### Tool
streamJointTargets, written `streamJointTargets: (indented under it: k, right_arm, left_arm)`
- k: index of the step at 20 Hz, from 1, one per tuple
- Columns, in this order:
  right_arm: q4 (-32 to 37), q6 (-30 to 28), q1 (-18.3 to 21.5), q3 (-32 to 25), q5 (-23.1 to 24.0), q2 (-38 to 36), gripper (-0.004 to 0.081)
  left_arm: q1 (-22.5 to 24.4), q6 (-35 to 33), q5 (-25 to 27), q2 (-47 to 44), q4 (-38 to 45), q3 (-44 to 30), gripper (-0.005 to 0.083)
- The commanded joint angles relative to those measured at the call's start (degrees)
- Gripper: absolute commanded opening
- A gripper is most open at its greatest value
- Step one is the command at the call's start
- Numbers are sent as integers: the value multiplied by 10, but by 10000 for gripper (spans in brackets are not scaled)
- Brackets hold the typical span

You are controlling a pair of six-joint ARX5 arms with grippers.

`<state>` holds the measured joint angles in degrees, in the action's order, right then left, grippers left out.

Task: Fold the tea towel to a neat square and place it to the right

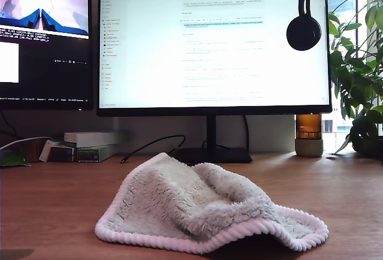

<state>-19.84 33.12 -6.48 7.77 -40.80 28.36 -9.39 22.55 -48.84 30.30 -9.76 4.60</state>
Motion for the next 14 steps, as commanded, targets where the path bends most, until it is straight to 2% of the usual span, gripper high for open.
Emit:
streamJointTargets:
  k: [1,2,3,9,14]
  right_arm:
    - [4,1,-9,16,-5,26,185]
    - [7,1,-14,21,-7,40,234]
    - [7,1,-17,28,-7,54,240]
    - [6,-22,-29,70,-7,142,281]
    - [19,-51,-30,77,10,225,285]
  left_arm:
    - [-2,16,-3,33,31,-6,122]
    - [-2,30,-2,51,49,-6,228]
    - [-2,47,-2,69,63,-5,289]
    - [-2,76,-4,187,101,19,310]
    - [-12,81,18,259,142,58,310]
